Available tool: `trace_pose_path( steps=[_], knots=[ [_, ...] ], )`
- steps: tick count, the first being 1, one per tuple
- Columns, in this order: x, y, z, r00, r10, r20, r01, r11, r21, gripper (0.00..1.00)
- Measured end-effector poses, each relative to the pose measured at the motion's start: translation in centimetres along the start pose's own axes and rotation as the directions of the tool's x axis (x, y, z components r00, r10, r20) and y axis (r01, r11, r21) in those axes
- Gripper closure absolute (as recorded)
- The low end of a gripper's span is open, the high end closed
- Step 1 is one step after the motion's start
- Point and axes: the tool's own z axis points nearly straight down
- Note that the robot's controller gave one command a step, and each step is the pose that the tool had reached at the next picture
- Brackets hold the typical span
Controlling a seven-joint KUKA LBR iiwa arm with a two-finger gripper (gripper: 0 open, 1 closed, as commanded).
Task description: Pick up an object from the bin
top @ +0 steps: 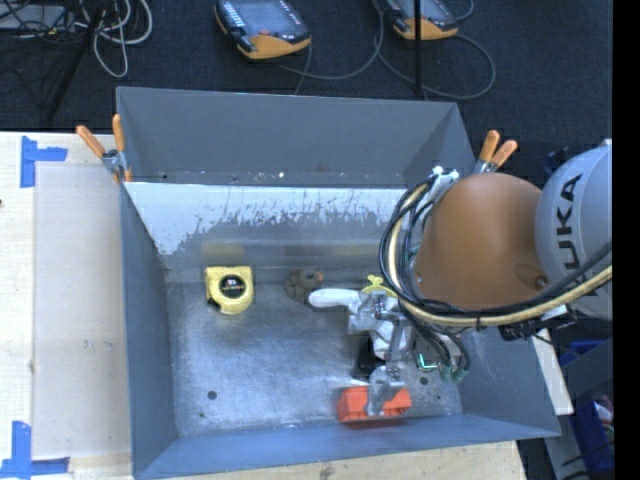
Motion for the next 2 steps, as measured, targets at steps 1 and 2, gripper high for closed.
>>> trace_pose_path(
  steps=[1,2],
  knots=[
    [-0.2,0.0,-0.3,1.0,0.002,0.008,-0.002,1.0,0.0,0.0],
    [-0.3,-3.3,6.0,0.996,-0.091,0.011,0.091,0.996,0.001,0.0]
  ],
)
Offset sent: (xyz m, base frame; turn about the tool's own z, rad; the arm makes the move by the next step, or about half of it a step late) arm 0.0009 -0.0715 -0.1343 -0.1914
